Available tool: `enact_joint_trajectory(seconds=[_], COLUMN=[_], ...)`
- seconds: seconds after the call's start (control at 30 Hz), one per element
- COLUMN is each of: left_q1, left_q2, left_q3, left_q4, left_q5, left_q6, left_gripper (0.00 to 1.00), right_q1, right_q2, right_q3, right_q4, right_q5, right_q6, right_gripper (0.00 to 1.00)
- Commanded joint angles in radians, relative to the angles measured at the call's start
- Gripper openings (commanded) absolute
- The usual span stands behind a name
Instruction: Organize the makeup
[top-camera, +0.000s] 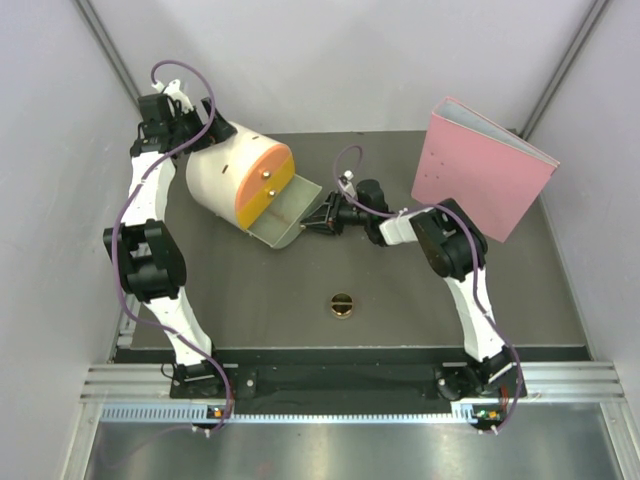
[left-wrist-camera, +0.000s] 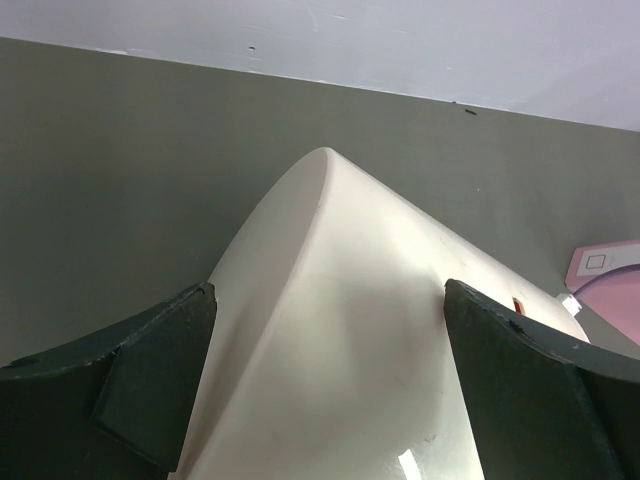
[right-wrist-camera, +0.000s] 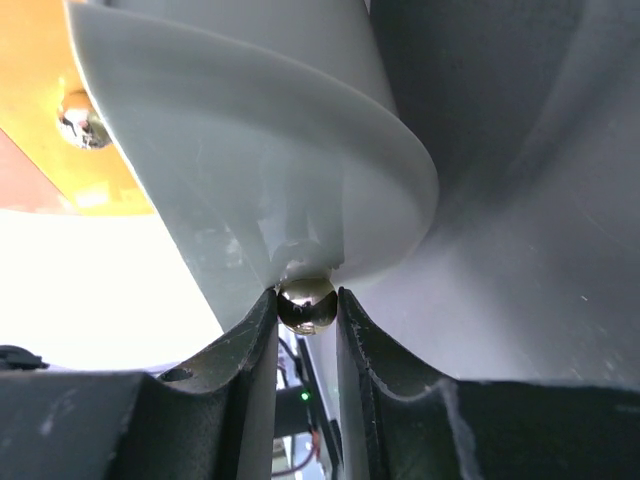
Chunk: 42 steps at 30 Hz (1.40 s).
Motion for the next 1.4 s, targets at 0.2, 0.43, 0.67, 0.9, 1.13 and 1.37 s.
enact_joint_trajectory(seconds=[0.2,0.43,0.67,0.9,1.13,1.37], left_q1=[-0.010,-0.010,-0.010,-0.009,-0.010,-0.012], left_q2=[-0.003,0.001,0.000,0.001,0.007,0.013], left_q3=[-0.037,-0.033,-0.037,-0.039,-0.039,-0.042], left_q4=[-0.145,-0.144,-0.144,-0.145,-0.147,-0.148], left_q5=[-0.026,-0.020,-0.018,-0.016,-0.012,-0.013], left_q6=[0.049,0.042,0.047,0.044,0.049,0.049], left_gripper=[0.99,0.99,0.99,0.99,0.99,0.99], right_q1=[-0.013,-0.019,-0.042,-0.047,0.004,0.148], right_q2=[-0.081,-0.142,-0.238,-0.308,-0.396,-0.486], right_q3=[0.014,0.005,0.021,0.207,0.278,0.241], right_q4=[-0.086,-0.210,-0.491,-1.106,-1.403,-1.531], right_q5=[-0.031,-0.033,-0.044,0.071,0.320,0.467], right_q6=[-0.119,-0.220,-0.418,-0.873,-1.171,-1.292], right_gripper=[0.51,0.61,0.62,0.64,0.68,0.72])
